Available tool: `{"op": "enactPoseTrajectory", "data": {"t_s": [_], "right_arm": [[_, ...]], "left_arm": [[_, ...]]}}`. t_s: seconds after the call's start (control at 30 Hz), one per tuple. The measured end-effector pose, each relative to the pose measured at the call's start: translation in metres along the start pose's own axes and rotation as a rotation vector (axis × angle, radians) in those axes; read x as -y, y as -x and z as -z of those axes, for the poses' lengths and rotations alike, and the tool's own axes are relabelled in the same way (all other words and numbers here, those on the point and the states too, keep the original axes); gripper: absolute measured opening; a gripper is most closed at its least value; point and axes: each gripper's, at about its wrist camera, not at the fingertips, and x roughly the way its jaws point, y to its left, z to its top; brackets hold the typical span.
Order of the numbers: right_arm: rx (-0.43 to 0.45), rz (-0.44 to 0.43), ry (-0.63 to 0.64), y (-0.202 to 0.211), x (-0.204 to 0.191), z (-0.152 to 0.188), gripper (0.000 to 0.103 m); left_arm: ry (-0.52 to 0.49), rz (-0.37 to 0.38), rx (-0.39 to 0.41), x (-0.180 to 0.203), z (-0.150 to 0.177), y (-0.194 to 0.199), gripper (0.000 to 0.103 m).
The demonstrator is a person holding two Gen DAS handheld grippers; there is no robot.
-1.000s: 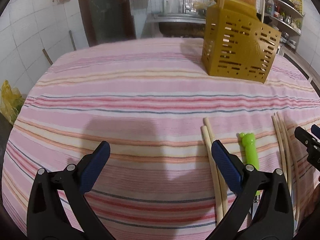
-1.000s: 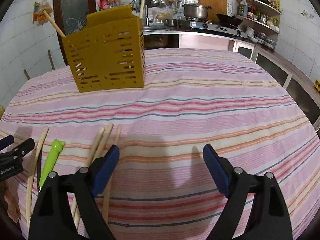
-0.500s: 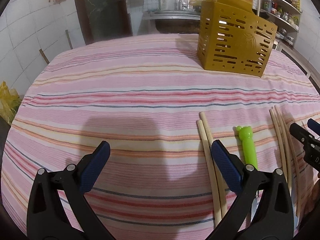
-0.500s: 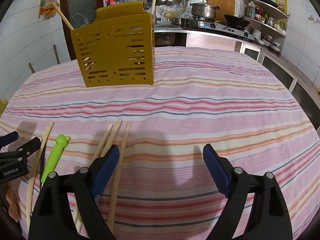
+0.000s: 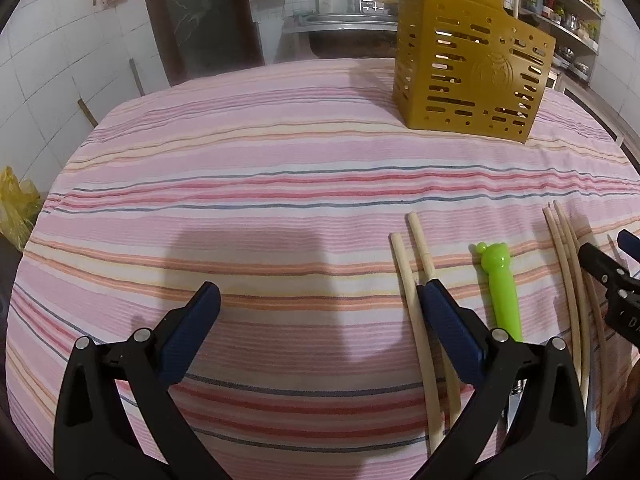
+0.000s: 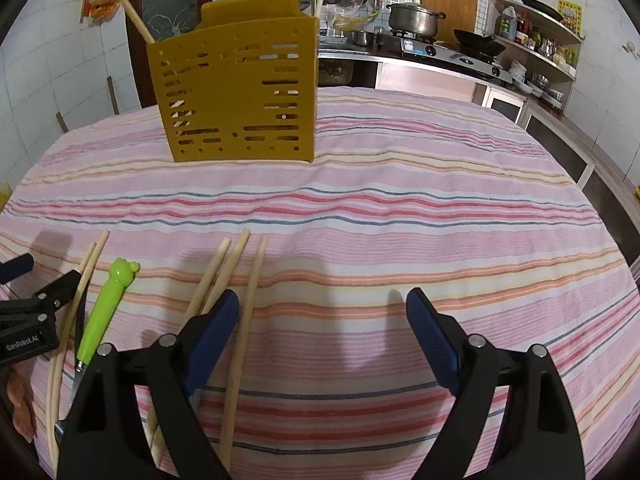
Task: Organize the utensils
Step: 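Move both tools back down to the remaining chopsticks on the cloth, then close the right gripper on a chopstick while the left gripper grasps another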
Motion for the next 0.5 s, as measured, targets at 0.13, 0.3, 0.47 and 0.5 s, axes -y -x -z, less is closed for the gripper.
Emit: {"op": "enactPoseTrajectory", "data": {"t_s": [0.13,0.3,0.47,0.5], "right_arm": [[-0.032,0.023,0.012,-0.006,-0.004,-0.001,0.084],[-0.039,0.041,0.013,-0.005,-0.007,-0.001,0.082],[-0.039,0.018,0.013,-0.004,-0.012,-0.001,0.061],[-0.039,0.014,0.02,-0.003,-0.015,-0.002,0.054]], "left_arm": [[0.014,0.014,-0.01,0.0,-0.001,-0.001,0.098],[0.035,0.033,-0.028,0.003,-0.002,-0.002,0.087],[0.013,0.043,-0.028,0.014,-0.005,0.0,0.062],[0.009,0.048,-0.029,0.015,-0.005,0.002,0.059]]}}
